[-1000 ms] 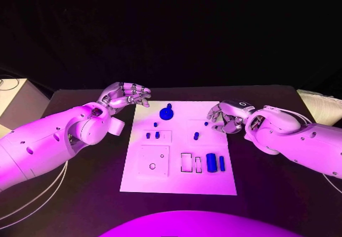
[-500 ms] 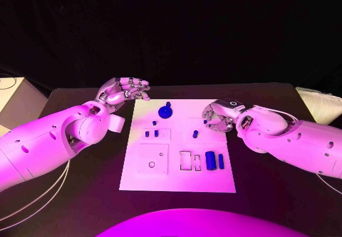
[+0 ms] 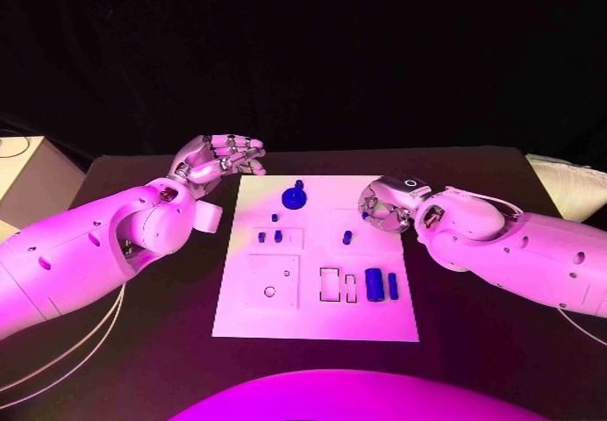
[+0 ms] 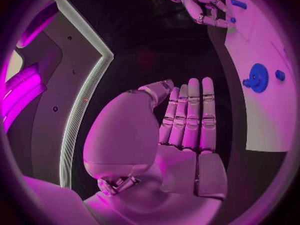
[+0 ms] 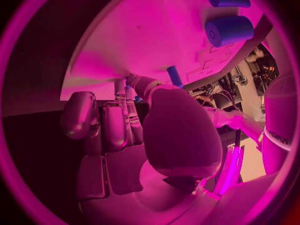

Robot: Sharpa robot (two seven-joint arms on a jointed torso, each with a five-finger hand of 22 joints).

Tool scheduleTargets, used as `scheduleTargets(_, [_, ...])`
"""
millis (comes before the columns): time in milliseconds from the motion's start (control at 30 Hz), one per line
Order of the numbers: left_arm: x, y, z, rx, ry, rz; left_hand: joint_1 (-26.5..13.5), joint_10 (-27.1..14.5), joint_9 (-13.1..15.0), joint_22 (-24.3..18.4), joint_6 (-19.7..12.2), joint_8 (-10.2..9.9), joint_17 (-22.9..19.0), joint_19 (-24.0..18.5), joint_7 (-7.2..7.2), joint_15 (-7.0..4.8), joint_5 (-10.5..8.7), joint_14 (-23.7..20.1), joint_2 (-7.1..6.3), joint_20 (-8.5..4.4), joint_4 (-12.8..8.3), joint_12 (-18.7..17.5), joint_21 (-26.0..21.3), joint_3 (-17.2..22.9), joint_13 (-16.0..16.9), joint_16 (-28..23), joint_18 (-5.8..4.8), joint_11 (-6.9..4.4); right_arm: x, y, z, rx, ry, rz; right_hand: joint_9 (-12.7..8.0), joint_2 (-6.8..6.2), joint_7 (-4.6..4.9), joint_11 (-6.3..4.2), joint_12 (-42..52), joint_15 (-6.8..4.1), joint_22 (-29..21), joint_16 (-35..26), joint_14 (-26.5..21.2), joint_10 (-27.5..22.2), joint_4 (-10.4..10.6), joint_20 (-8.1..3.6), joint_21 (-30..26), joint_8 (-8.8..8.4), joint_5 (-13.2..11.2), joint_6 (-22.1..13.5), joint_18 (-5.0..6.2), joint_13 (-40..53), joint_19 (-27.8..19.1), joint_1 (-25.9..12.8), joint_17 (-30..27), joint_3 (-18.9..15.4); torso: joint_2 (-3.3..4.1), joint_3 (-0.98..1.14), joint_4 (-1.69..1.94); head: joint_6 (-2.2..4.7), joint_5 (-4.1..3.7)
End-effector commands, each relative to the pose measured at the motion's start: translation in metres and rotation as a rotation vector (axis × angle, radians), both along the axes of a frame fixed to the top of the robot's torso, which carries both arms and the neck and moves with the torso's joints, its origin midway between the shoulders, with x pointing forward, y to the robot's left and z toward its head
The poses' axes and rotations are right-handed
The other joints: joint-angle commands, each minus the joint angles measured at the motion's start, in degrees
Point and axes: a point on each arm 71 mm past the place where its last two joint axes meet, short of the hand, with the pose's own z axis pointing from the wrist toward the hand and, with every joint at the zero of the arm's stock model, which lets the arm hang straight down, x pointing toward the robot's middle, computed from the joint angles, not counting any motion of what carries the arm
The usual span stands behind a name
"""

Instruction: Assemble the parts on the task board

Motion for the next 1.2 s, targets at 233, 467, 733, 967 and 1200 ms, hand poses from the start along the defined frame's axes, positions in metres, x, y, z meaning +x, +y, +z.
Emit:
scheduleTargets(233, [-0.0004,-0.0028,0.0023,-0.008,-0.023,-0.001,1.2,0.8,-0.1,0.8,0.5,-0.2,0.3,0.2,0.04,-0.13,0.10,0.8,0.68,-0.38,-1.3,-0.7,1.2,-0.1,0.0,-0.5,0.57,0.01,-0.0023,0.0020,-0.0121,-0.071,0.062,0.011,1.0,1.15,-0.23,-0.37,0.2,-0.68,3.7,0.9,2.9,2.6,-1.9,-0.54,5.3,1.23,2.0,2.0,-1.37,0.4,2.0,0.2,-0.1,1.5,0.01,0.05,-0.05,-0.22,0.01])
scheduleTargets(467, [0.0002,-0.0009,0.0015,0.018,-0.023,0.021,2.7,0.9,-0.6,3.1,0.8,-0.6,0.3,-1.7,0.36,-0.17,0.33,0.7,1.30,-0.87,-3.9,-1.6,4.2,0.3,0.0,-1.7,0.21,0.21,-0.0029,0.0025,-0.0144,-0.075,0.068,0.010,1.2,0.72,-0.26,-0.33,-0.3,-0.66,4.1,0.7,2.8,2.7,-2.1,-0.57,5.7,1.18,2.6,1.9,-1.42,0.5,1.9,-0.6,-0.5,1.4,-0.02,0.05,-0.06,-0.47,-0.04])
scheduleTargets(733, [0.0008,0.0007,0.0010,0.028,-0.021,0.036,2.1,0.7,-1.5,7.2,1.0,-1.6,0.5,-6.0,0.70,0.10,0.54,0.8,1.74,-0.97,-6.5,-2.8,9.3,1.3,-0.1,-3.2,-0.20,0.56,-0.0032,0.0022,-0.0150,-0.088,0.066,-0.002,1.4,0.53,-0.28,-0.23,-1.1,-0.56,4.5,1.0,2.7,2.6,-1.9,-0.48,6.1,0.96,3.8,1.5,-1.48,0.4,1.8,-2.1,-0.6,1.5,0.00,0.05,-0.01,-0.59,-0.08])
scheduleTargets(967, [0.0008,0.0001,0.0007,0.028,-0.019,0.034,2.0,0.2,-1.7,7.8,0.8,-1.8,0.5,-6.9,0.88,0.27,0.60,0.4,1.75,-0.84,-7.0,-3.0,9.9,1.6,-0.1,-3.4,-0.25,0.75,-0.0043,0.0050,-0.0129,-0.081,0.040,-0.003,2.2,0.02,-0.63,-0.41,-2.2,-0.69,6.1,2.3,2.9,3.6,-1.5,-0.49,8.1,1.38,9.5,1.8,-1.74,0.6,1.9,-4.7,0.0,1.9,-0.02,0.05,-0.05,-0.63,-0.16])
scheduleTargets(1200, [0.0010,-0.0007,0.0005,0.025,-0.019,0.029,1.6,-0.1,-1.8,8.2,0.7,-1.9,0.5,-7.5,0.96,0.42,0.69,0.1,1.86,-0.69,-7.2,-3.1,10.3,1.9,-0.1,-3.4,-0.27,0.87,-0.0063,0.0061,-0.0071,0.008,0.005,0.000,3.3,0.38,-0.68,-0.58,-2.8,-0.87,8.0,3.2,2.9,5.0,-2.6,-0.64,10.8,2.08,15.3,2.0,-2.17,0.9,2.3,-5.1,0.4,3.1,-0.01,0.08,-0.04,-0.56,-0.45])
